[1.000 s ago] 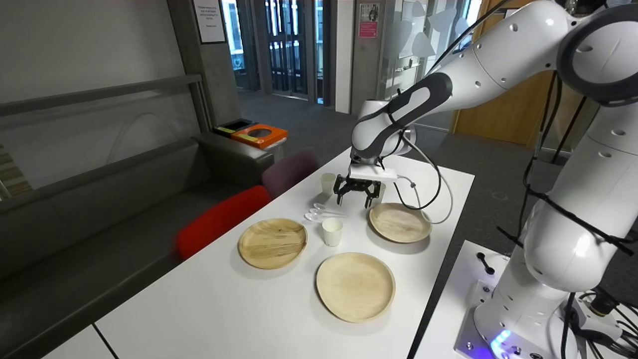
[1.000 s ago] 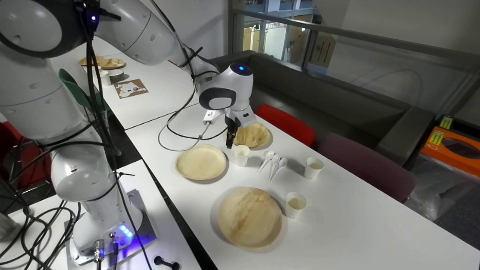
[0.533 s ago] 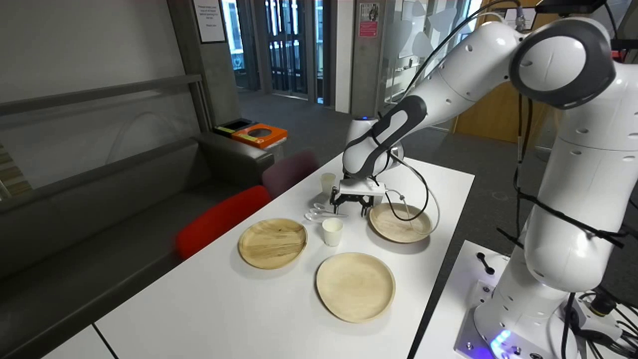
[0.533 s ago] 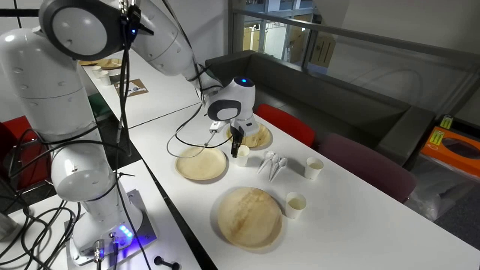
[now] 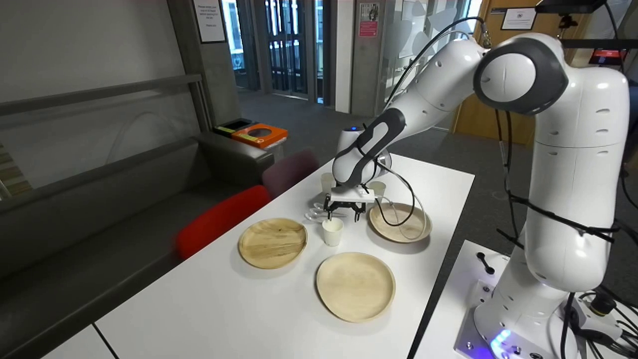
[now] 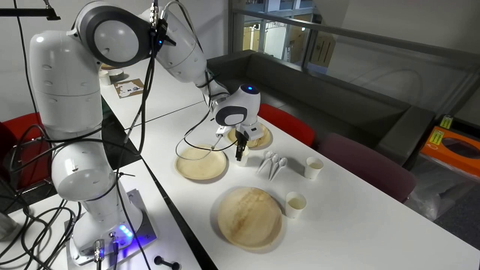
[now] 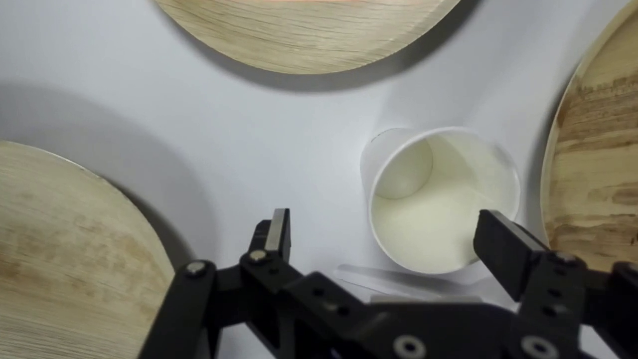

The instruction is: Shift the cup to the left, then move it closer to the plate

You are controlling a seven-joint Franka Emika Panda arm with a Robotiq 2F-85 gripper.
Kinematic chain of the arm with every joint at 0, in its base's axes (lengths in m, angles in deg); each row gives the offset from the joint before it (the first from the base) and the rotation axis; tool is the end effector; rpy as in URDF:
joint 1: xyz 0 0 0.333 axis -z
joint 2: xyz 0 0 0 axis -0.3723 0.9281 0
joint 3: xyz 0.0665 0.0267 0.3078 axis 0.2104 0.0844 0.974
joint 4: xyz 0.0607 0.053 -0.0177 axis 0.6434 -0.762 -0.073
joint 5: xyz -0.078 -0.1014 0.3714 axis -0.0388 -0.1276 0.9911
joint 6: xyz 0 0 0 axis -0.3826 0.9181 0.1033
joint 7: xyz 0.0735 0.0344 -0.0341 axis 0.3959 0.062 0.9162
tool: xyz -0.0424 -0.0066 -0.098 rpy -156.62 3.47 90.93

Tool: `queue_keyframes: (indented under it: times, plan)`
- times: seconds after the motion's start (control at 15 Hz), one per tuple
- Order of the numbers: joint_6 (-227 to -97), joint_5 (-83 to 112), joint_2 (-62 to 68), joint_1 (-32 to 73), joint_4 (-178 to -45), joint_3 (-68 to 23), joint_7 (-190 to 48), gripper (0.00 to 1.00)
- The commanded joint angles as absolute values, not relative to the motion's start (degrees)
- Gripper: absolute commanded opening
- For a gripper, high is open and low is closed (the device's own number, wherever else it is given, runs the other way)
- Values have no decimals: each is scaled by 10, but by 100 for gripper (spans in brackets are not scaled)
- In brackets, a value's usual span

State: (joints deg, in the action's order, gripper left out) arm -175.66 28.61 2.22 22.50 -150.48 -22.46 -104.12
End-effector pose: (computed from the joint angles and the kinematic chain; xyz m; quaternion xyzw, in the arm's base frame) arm 0.5295 -0.0439 0.2337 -0.9008 0.4319 0.0038 0.0441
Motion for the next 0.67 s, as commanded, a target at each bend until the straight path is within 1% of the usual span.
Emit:
queue_keyframes:
  times: [0.0, 0.6]
  plan:
    - [-1761, 295, 42, 216, -1482, -229, -1051, 100]
    - [-1760, 299, 67, 212, -1481, -230, -1045, 100]
